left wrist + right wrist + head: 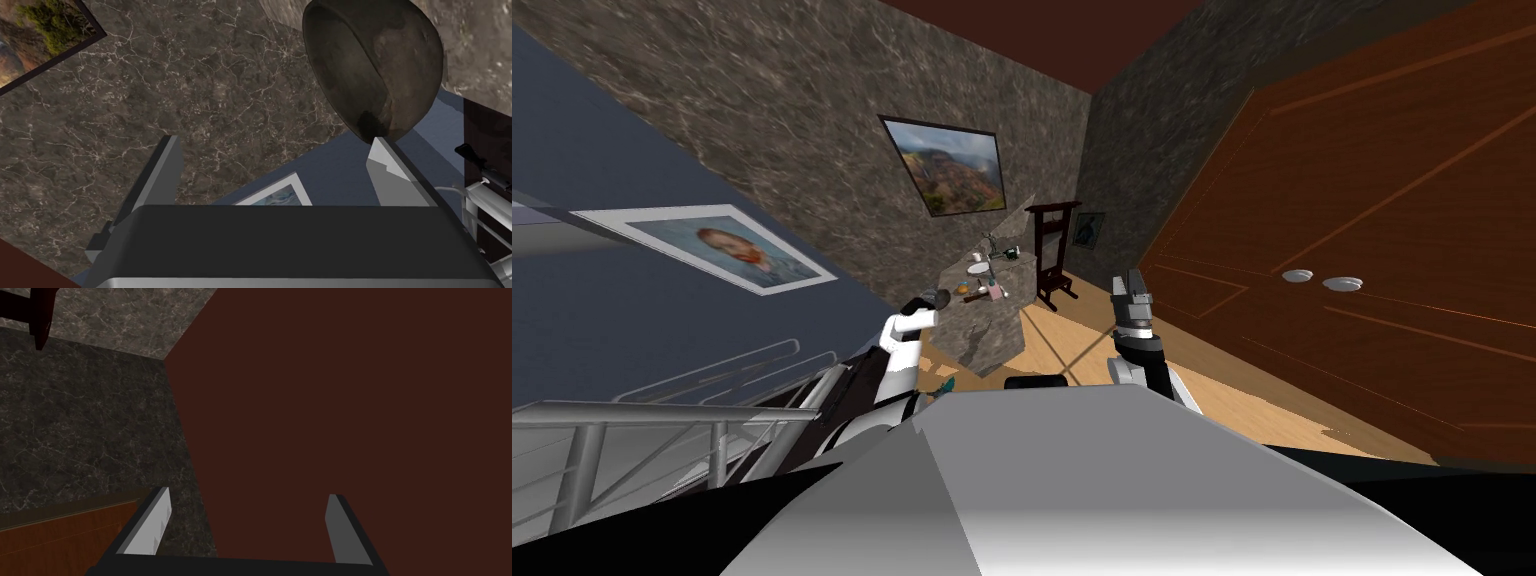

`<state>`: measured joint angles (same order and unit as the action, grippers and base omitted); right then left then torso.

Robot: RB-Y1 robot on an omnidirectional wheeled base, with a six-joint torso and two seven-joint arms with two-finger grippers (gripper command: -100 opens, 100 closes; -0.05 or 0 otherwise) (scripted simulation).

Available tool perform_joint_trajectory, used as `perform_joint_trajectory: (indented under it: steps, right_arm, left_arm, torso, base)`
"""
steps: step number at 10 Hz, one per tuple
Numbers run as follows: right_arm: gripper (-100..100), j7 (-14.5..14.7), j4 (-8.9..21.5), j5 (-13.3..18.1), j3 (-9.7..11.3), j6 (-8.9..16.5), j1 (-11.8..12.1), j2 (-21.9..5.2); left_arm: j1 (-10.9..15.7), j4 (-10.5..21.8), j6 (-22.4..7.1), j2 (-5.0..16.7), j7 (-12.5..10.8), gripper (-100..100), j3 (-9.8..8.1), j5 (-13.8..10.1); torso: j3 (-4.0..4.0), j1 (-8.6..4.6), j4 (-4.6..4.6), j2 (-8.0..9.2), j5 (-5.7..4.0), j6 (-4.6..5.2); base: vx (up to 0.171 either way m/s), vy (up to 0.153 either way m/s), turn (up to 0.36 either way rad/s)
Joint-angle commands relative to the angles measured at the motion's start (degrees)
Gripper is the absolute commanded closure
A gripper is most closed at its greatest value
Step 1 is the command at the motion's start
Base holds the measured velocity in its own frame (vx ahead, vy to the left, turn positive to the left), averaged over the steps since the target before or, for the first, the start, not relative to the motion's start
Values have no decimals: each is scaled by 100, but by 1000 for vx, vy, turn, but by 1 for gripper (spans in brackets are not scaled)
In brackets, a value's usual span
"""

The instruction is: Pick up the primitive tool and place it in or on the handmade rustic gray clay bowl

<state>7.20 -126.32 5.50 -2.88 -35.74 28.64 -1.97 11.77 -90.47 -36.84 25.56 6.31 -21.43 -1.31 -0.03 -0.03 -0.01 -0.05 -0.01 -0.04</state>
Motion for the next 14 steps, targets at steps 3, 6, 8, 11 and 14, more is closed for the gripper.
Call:
perform_joint_trajectory:
  steps: [3, 6, 8, 11, 14]
  right_arm:
    - [0, 0, 0, 0, 0, 0, 0, 0]
    - [0, 0, 0, 0, 0, 0, 0, 0]
    - [0, 0, 0, 0, 0, 0, 0, 0]
    - [0, 0, 0, 0, 0, 0, 0, 0]
    - [0, 0, 0, 0, 0, 0, 0, 0]
  left_arm:
    - [199, 296, -481, 119, -20, -100, -130, -94]
    - [364, 544, -895, 229, -40, -100, -256, -192]
    - [516, 791, -1235, 337, -60, -100, -379, -296]
    - [655, 1035, -1653, 444, -79, -100, -498, -403]
    - [782, 1275, -2062, 546, -98, -100, -615, -513]
  torso:
    - [-3, -3, -1, -5, -1, 1]
    - [-4, -4, -2, -7, 0, 1]
    - [-4, -2, -1, -7, 0, 2]
    - [-4, -3, -1, -6, 0, 2]
    - [-6, -3, -2, -10, 0, 2]
  base:
    - [20, -18, -46]
    - [26, -18, -48]
    - [35, -21, -71]
    - [29, -15, -51]
    - [39, -14, -48]
